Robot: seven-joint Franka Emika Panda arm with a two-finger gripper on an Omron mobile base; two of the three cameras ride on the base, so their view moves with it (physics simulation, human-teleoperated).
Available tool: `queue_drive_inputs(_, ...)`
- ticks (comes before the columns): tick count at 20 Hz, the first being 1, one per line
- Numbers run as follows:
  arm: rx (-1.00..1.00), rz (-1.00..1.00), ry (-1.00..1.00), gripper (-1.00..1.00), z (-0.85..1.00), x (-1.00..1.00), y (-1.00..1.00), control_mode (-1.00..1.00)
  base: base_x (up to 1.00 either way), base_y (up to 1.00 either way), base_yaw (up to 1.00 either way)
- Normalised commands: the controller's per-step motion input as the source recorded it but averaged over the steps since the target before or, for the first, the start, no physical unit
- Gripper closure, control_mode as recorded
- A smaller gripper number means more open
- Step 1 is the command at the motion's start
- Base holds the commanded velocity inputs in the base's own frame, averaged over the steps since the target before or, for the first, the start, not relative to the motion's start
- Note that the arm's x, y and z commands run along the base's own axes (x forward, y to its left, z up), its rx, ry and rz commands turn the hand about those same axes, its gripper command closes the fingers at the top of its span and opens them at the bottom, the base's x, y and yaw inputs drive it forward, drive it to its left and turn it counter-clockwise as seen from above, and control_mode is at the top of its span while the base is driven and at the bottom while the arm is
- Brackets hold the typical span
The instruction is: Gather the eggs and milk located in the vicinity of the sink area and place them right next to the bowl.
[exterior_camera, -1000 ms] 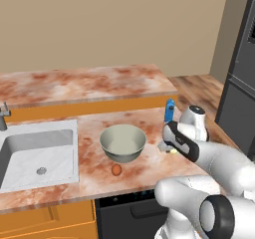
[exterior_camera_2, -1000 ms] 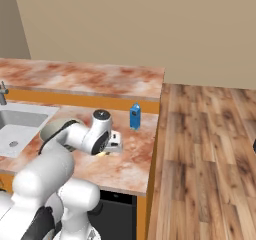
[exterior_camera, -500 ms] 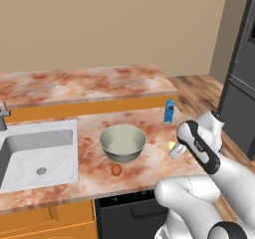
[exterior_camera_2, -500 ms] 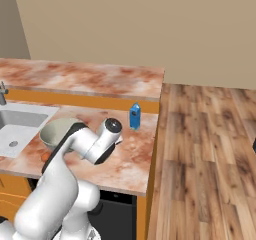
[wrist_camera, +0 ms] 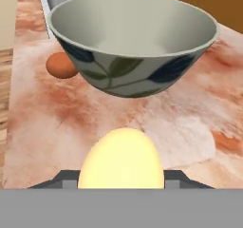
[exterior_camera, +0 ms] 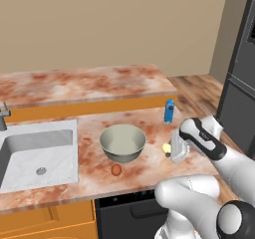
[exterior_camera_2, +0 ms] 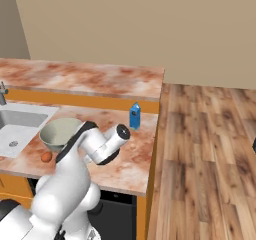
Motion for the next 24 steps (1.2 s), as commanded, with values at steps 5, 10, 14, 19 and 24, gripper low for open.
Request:
queue_drive_inputs(5,0.01,0.00,-0.08,1.00,-0.02,0.25,0.14,-1.00,0.00,0.00,0.00)
queue_drive_inputs(10,0.00,0.00,-0.02,1.00,-0.16,0.13,0.17,-1.00,0.00,0.00,0.00)
queue_drive_inputs(14,0.00,0.00,0.00,1.00,-0.14,0.17,0.30,-1.00,0.00,0.00,0.00)
queue_drive_inputs(19,0.00,0.00,0.00,1.00,-0.03,0.18,0.27,-1.00,0.00,0.00,0.00)
queue_drive_inputs(24,0.00,0.00,0.00,1.00,-0.17,0.05,0.04,-1.00,0.00,0.00,0.00)
